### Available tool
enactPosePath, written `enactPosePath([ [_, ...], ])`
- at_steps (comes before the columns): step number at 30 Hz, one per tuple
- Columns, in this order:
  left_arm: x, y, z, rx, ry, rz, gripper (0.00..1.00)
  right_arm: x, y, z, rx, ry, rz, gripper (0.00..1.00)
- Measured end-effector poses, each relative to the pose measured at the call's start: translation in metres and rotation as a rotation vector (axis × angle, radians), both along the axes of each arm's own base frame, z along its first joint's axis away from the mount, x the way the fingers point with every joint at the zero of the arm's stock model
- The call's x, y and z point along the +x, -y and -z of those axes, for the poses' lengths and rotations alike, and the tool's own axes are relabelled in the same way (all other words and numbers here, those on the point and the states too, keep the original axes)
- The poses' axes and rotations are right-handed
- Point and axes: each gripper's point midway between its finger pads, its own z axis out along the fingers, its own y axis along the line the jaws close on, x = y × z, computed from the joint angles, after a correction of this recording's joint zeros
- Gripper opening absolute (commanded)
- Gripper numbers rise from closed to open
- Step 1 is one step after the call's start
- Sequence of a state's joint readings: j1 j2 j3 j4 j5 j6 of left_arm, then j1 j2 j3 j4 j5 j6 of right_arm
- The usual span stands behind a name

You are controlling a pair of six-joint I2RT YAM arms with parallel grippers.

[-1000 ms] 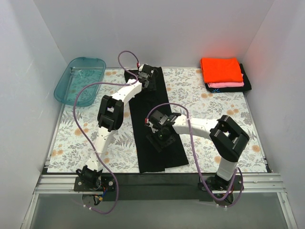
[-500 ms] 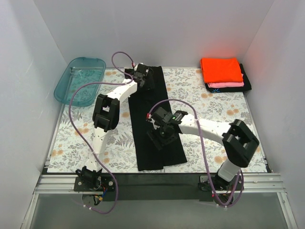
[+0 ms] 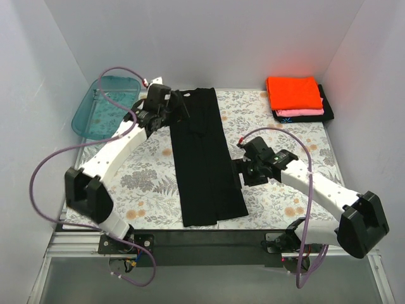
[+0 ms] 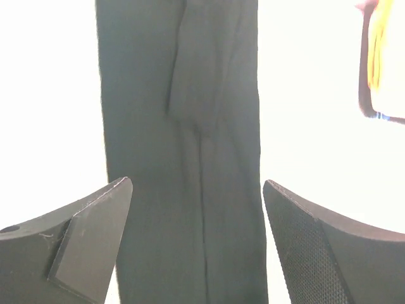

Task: Fold and stack the t-shirts
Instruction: Fold the tshirt

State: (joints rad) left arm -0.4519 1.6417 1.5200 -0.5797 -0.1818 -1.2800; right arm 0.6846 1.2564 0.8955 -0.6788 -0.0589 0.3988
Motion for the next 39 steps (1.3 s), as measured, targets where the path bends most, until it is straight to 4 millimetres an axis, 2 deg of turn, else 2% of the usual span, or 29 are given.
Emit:
enactPosePath([
  [2, -0.036, -0.009, -0.002, -0.013, -0.017, 0.004, 0.84, -0.006, 0.010, 0.004, 0.002, -0.007, 0.030, 0.85],
  [3, -0.056, -0.013, 0.005, -0.017, -0.045, 0.011, 0.84, -0.009, 0.013, 0.006, 0.004, -0.012, 0.038, 0.85],
  [5, -0.097, -0.019, 0.032, -0.014, -0.143, 0.027, 0.84, -0.016, 0.018, 0.012, 0.003, -0.032, 0.041, 0.84],
  [7, -0.138, -0.025, 0.067, -0.007, -0.266, 0.037, 0.81, -0.024, 0.020, 0.020, 0.000, -0.065, 0.037, 0.79],
  [8, -0.165, -0.027, 0.088, -0.005, -0.350, 0.043, 0.79, -0.028, 0.021, 0.024, -0.001, -0.081, 0.034, 0.78],
  [10, -0.209, -0.032, 0.117, -0.006, -0.480, 0.050, 0.74, -0.033, 0.022, 0.029, -0.002, -0.105, 0.036, 0.75],
  [12, -0.246, -0.031, 0.131, -0.030, -0.577, 0.069, 0.72, -0.039, 0.025, 0.035, -0.008, -0.125, 0.038, 0.72],
  [14, -0.269, -0.026, 0.133, -0.064, -0.631, 0.093, 0.72, -0.045, 0.026, 0.040, -0.011, -0.152, 0.036, 0.67],
  [18, -0.294, -0.012, 0.135, -0.116, -0.694, 0.139, 0.67, -0.054, 0.027, 0.051, -0.014, -0.202, 0.031, 0.63],
  [23, -0.312, -0.006, 0.155, -0.078, -0.800, 0.157, 0.62, -0.059, 0.025, 0.058, -0.007, -0.235, 0.027, 0.61],
  [30, -0.323, -0.002, 0.181, 0.020, -0.900, 0.146, 0.59, -0.061, 0.020, 0.065, 0.012, -0.245, 0.021, 0.60],
  [39, -0.319, 0.011, 0.181, 0.044, -0.887, 0.116, 0.61, -0.062, 0.025, 0.071, 0.004, -0.228, 0.037, 0.60],
])
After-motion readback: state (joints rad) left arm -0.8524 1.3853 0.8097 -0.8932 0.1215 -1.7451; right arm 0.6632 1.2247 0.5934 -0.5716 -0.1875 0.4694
